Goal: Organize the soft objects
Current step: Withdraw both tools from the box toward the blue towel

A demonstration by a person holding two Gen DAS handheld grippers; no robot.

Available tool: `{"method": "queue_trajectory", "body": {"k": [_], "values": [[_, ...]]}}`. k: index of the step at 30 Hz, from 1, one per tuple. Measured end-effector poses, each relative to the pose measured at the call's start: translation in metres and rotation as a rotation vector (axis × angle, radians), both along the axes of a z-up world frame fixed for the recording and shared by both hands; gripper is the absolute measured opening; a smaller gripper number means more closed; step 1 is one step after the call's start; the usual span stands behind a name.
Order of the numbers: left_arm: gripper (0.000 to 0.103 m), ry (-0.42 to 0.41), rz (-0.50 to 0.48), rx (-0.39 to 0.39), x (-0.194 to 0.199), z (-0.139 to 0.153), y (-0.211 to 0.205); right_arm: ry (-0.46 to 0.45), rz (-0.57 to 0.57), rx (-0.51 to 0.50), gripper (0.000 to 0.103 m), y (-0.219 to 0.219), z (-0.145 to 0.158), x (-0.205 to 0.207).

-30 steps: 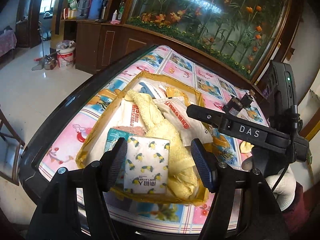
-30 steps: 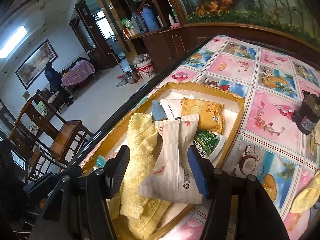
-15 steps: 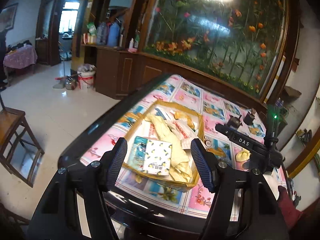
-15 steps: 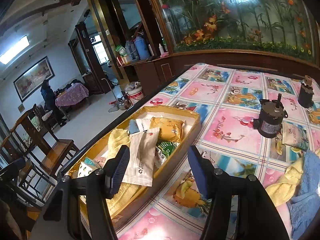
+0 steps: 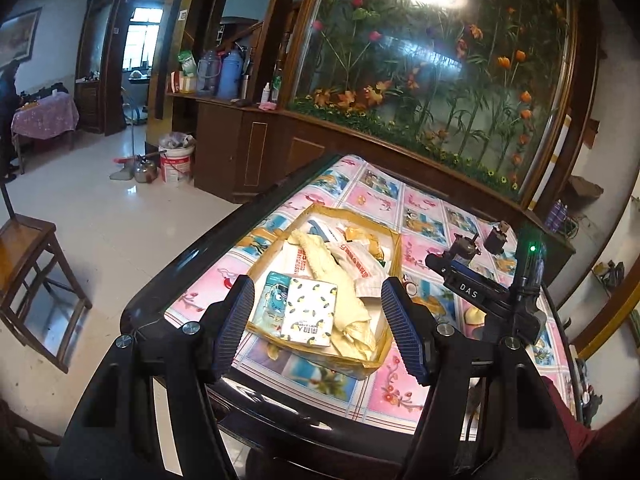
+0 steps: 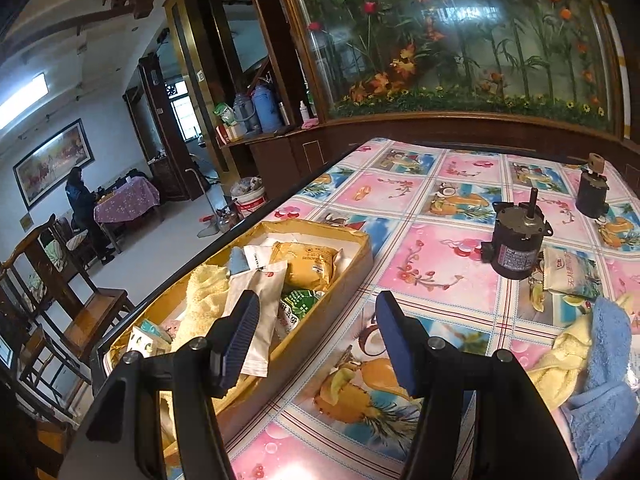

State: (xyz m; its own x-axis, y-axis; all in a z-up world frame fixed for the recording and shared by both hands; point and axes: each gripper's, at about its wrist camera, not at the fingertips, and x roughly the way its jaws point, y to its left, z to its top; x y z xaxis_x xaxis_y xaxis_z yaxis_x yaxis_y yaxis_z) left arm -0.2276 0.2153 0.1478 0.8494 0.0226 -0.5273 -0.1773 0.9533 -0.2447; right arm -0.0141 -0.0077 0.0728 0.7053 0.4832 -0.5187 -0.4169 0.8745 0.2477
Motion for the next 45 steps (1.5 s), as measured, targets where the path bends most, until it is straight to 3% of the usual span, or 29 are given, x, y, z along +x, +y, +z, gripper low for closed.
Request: {"method": "queue_trajectory", "body": {"k": [29,34,35,37,45], "values": [[0.067,0.057,-0.047,-0.024,0.015,-0.016,-0.011,0.043,-0.047,-0.033,0.06,-0.01,-0.014,0.009],[0.067,0.064,-0.014,0.01,0.016,-0.018,-0.009,0.049,-0.059,-0.044,0.06,-0.011,-0.016,0.011],[0.068,0.066,-0.004,0.016,0.016,-0.018,-0.009,0.05,-0.059,-0.047,0.06,-0.011,-0.017,0.011],[0.08,0.073,0.02,0.025,0.017,-0.018,-0.007,0.05,-0.059,-0.051,0.06,-0.01,-0.017,0.01],[0.081,0.077,0.0,0.02,0.024,-0.024,-0.011,0.049,-0.058,-0.057,0.06,-0.009,-0.017,0.009]]}}
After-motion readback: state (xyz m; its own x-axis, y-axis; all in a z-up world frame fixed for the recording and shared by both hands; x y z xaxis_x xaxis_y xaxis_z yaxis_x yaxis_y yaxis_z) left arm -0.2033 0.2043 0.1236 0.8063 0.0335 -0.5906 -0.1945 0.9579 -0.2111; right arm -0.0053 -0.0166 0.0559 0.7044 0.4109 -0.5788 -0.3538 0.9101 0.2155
